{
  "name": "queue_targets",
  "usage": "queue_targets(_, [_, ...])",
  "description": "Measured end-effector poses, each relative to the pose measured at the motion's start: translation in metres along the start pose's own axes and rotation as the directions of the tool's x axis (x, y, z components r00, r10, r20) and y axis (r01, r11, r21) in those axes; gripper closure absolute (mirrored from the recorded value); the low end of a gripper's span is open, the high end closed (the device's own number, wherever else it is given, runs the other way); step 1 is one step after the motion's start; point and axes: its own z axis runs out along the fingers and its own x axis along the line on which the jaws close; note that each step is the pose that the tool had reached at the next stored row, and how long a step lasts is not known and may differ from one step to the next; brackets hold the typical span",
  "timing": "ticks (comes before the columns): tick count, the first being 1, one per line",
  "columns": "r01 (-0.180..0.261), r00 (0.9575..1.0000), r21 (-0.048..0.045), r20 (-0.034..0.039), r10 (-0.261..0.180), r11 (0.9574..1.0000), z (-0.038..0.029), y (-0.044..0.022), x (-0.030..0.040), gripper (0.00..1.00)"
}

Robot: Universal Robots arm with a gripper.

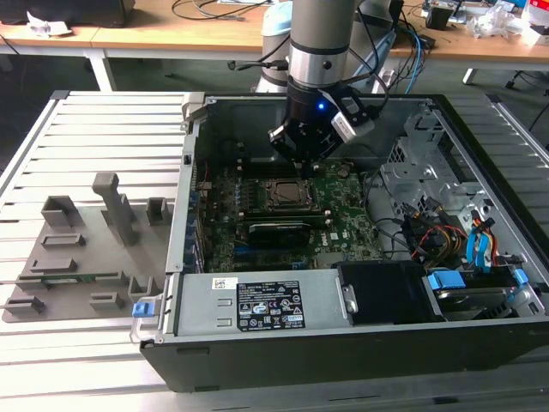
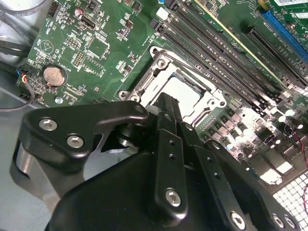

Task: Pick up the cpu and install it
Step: 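Install the second cpu locking lever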

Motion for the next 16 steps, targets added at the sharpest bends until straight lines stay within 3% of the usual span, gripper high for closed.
queue_targets(8, [0.000, 1.0000, 0.0000, 0.0000, 0.000, 1.0000, 0.0004, -0.0031, 0.0004, 0.89])
queue_targets(13, [0.000, 1.0000, -0.0001, 0.0000, 0.000, 1.0000, 0.0016, -0.0130, 0.0017, 0.89])
queue_targets(15, [0.000, 1.0000, 0.0000, 0.0000, 0.000, 1.0000, 0.0043, -0.0254, 0.0033, 0.89])
queue_targets(16, [0.000, 1.0000, -0.0001, 0.0000, 0.000, 1.0000, 0.0047, -0.0269, 0.0035, 0.89])
